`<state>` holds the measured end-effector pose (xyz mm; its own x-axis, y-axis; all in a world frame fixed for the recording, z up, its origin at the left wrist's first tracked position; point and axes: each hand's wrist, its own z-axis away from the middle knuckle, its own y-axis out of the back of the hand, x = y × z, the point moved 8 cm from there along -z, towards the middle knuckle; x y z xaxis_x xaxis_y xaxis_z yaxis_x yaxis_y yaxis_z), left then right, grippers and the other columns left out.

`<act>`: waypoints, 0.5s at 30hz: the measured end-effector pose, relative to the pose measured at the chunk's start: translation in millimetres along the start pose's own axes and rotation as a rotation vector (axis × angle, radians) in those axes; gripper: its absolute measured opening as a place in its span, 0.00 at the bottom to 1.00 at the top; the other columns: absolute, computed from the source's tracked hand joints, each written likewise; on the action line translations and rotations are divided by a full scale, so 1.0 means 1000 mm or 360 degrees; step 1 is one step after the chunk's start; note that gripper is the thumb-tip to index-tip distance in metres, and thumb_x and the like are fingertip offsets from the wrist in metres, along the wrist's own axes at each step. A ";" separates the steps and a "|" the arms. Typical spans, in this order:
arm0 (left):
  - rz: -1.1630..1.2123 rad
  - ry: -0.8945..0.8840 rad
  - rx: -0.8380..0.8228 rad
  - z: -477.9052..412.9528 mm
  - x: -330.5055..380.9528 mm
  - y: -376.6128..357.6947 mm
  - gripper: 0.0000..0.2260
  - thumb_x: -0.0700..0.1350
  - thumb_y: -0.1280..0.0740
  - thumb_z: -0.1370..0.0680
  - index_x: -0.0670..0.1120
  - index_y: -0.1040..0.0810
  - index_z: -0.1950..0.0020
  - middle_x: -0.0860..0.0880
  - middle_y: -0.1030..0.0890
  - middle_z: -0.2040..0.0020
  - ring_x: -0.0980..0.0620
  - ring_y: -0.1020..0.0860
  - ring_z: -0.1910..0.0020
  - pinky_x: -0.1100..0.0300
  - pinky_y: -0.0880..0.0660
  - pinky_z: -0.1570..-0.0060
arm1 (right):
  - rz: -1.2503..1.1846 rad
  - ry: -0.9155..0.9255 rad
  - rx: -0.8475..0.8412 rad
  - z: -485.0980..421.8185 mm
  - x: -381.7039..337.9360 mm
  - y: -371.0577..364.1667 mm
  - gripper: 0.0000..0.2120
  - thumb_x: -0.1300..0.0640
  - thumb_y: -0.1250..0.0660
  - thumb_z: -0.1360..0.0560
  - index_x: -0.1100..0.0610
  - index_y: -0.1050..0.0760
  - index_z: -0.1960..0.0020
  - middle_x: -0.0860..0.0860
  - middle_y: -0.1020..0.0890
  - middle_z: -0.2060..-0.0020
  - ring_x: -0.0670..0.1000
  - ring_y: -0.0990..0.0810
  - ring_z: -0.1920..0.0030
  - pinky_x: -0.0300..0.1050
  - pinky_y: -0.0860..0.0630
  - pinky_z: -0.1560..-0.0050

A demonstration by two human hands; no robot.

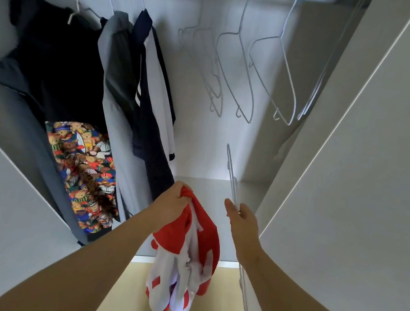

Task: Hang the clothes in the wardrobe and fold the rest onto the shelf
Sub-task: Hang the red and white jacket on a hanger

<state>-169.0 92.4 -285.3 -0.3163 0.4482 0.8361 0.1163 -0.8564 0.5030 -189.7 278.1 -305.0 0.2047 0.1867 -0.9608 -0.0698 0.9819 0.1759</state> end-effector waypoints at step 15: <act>0.0073 0.0531 0.0715 -0.009 -0.057 0.095 0.17 0.46 0.48 0.18 0.35 0.32 0.37 0.37 0.26 0.50 0.41 0.27 0.52 0.55 0.34 0.55 | -0.0339 -0.0292 0.0145 0.004 0.018 0.013 0.21 0.62 0.37 0.27 0.54 0.44 0.73 0.51 0.44 0.75 0.48 0.47 0.72 0.42 0.48 0.69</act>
<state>-149.0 -16.4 -287.0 -0.5738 0.2449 0.7815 0.5035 -0.6471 0.5725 -182.7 294.4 -319.4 0.3793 -0.0293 -0.9248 0.0800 0.9968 0.0012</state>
